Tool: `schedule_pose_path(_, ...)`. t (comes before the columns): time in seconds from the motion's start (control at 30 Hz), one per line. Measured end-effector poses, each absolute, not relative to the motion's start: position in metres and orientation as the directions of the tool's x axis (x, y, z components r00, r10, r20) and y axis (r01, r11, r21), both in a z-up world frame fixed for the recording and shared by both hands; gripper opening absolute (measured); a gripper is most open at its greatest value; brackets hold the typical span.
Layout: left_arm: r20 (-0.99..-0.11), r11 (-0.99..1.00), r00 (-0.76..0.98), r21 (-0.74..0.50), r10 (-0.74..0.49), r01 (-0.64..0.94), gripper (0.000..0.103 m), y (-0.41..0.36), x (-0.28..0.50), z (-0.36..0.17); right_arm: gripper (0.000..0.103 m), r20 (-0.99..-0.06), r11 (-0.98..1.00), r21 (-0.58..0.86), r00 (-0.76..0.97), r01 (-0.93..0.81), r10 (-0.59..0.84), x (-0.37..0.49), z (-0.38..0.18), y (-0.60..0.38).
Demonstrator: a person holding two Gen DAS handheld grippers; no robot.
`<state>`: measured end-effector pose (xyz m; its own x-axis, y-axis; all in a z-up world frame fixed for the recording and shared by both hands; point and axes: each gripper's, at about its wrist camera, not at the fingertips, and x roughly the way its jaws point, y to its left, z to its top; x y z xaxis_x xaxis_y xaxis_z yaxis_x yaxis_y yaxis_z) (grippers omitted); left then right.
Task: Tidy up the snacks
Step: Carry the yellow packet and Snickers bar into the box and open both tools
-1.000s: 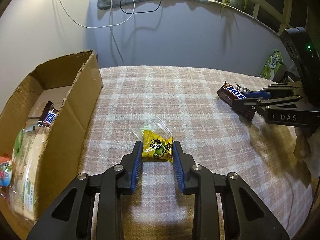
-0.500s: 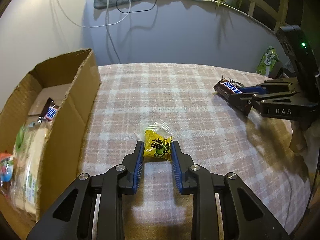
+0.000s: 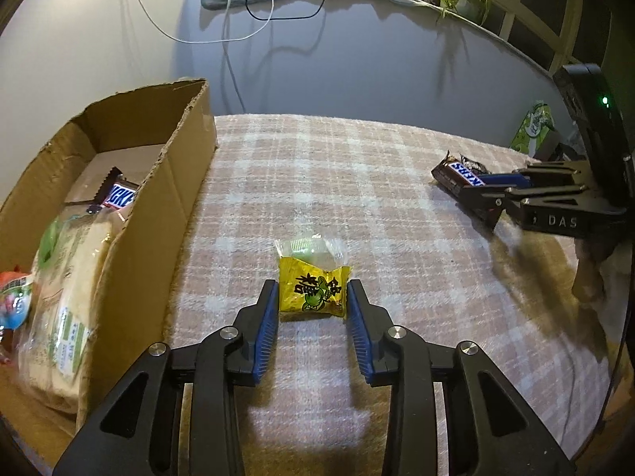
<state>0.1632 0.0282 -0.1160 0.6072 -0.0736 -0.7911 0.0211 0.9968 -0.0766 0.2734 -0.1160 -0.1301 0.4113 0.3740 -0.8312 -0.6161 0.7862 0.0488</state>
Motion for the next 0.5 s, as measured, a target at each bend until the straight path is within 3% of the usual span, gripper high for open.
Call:
schedule_pose_path(0.1,-0.790,0.997,0.609,-0.076,-0.072,0.019,0.028,0.029,0.162,-0.117,0.030,-0.830,0.788,0.049,0.414,-0.614,0.374,0.274,-0.130,-0.116)
schedule_pose_path(0.5,-0.745,0.994,0.660,-0.111,-0.091,0.012,0.027,0.037,0.148,-0.090,0.030,-0.808,0.781,0.054,0.433,-0.622,0.400,0.265,-0.113,-0.116)
